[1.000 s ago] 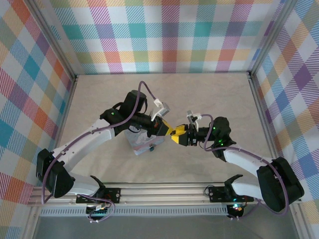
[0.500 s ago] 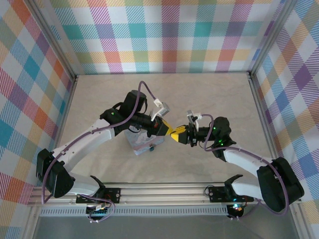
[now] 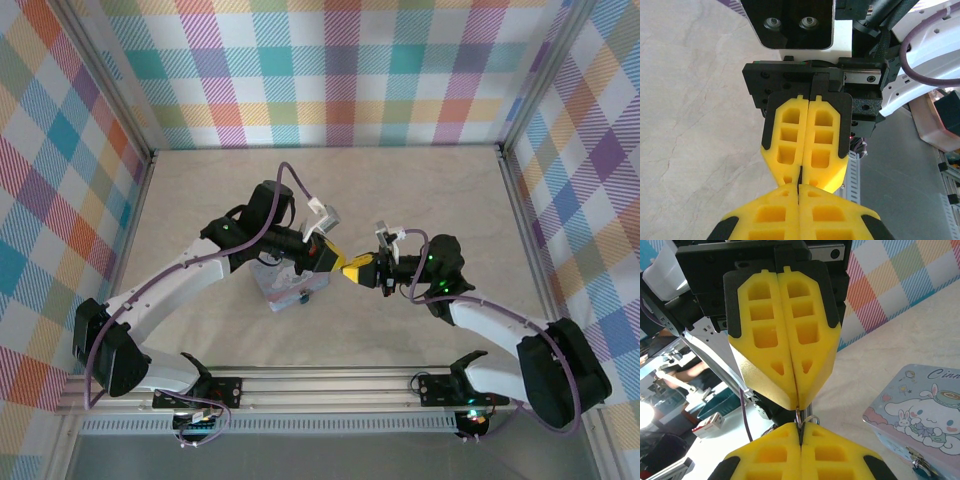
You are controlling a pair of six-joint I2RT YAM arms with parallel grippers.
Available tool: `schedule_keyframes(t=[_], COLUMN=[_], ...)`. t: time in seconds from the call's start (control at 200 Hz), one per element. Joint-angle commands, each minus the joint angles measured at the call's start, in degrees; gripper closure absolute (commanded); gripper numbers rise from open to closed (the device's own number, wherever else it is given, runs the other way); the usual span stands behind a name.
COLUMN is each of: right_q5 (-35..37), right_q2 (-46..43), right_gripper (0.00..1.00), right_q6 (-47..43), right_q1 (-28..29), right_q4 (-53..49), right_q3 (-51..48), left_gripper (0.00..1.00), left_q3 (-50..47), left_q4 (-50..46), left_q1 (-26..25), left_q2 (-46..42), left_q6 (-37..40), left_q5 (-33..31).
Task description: Unlock the padlock with the key
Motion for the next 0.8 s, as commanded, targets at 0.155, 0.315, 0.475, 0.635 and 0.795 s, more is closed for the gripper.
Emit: schedule_keyframes(t=[0.155,0.315,0.475,0.635,0.795], right_q5=[2.41,5.98,10.85,18.52,23.79], right_q2=[-3.69,-5.71,-5.9,-6.08,-5.46], right_gripper=[1.0,1.0,1.0,1.0,1.0], right_q6=[-5.78,-11.01,-15.96,-17.27,-18.46], right_q1=[0.33,0.36,0.36,0.36,0.36], right_q4=[-7.73,-19.79,-32.45,-38.32,-43.15], right_q3=[1.73,2.5,4.13,3.55,4.24], left_gripper=[0.79,0.55,0.41,0.26,0.05], left_q3=[1.11,-0.85,-5.6,-13.1,-19.39], left_q4=[1.25,5.18,11.85,14.88,6.55], left_q1=[0.34,0.88,1.98,2.02,2.02], left_q2=[0.24,-2.25,-6.47,-13.2,-19.57], left_q6=[0.25,-2.72,-8.26,-17.54,-30.47], left_q5=[0.1,-3.7,-12.66,-29.74,-52.4])
